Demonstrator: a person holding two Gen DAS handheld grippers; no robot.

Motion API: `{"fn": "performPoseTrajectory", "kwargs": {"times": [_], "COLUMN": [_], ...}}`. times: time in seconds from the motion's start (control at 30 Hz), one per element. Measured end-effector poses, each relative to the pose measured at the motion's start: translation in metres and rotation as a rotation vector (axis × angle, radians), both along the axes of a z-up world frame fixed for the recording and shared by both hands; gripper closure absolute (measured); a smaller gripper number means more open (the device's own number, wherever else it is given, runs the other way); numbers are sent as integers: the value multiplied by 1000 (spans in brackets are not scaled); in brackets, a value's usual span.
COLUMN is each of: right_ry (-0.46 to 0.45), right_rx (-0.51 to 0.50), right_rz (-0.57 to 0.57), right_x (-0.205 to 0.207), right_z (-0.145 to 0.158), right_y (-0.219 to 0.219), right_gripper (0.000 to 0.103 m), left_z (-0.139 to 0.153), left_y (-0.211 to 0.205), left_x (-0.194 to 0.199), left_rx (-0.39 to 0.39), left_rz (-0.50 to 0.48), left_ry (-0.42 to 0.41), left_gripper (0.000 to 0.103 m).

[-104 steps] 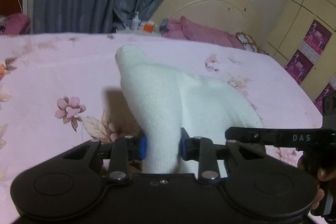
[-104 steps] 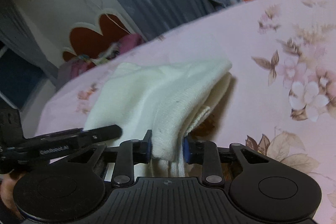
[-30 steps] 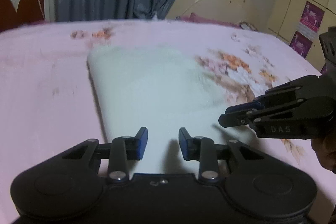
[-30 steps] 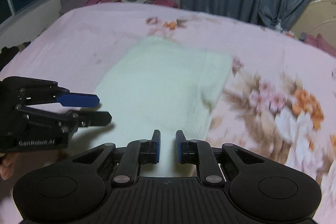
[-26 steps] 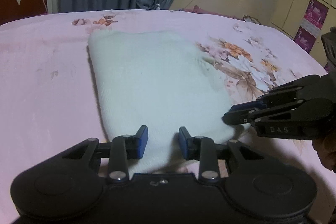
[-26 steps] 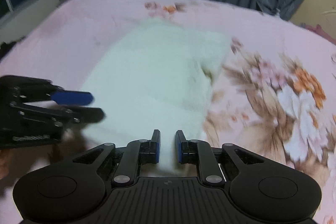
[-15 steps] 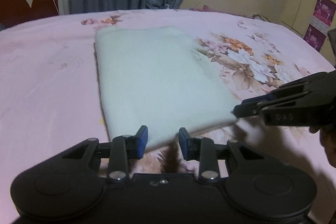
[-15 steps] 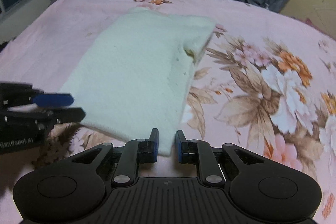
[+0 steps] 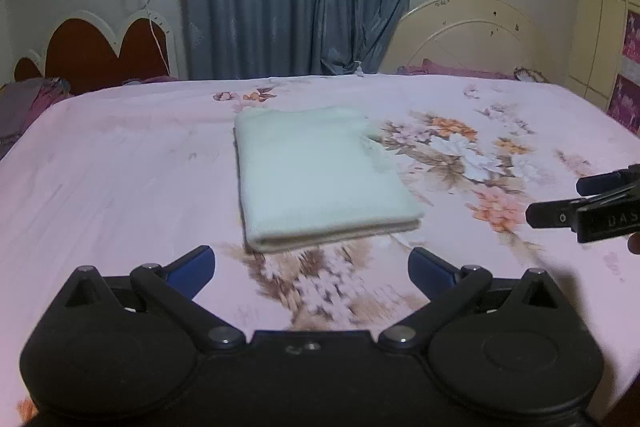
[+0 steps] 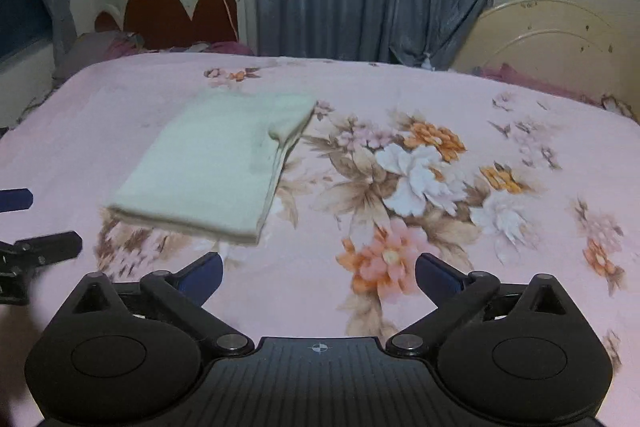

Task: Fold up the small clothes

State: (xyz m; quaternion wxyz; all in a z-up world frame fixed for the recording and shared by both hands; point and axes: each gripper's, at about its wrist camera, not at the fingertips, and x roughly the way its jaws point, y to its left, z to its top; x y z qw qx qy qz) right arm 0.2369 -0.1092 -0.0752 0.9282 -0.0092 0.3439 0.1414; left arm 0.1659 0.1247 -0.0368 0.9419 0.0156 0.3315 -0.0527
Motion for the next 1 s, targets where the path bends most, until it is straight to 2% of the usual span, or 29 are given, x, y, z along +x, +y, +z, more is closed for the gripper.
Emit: {"fn": "performPoseTrajectory", "kwargs": {"times": [0.2, 0.47, 0.83, 1.0], "right_ry": [-33, -100, -157, -177], "right_rx": [50, 69, 99, 103], "right_rz": [7, 22, 5, -1], "right_x": [-44, -84, -141, -162], "right_z": [21, 59, 90, 99], "right_y": [-4, -1, -24, -31], "right_gripper": [2, 2, 2, 2], "left_z": [28, 66, 99, 104], "left_y": [-9, -25, -43, -50], "left_x": [-38, -64, -109, -127], "left_rx": [-27, -34, -61, -48], "left_rz": [46, 62, 65, 60], "left_ry": [-29, -99, -151, -169], "left_gripper": [1, 1, 1, 1]}}
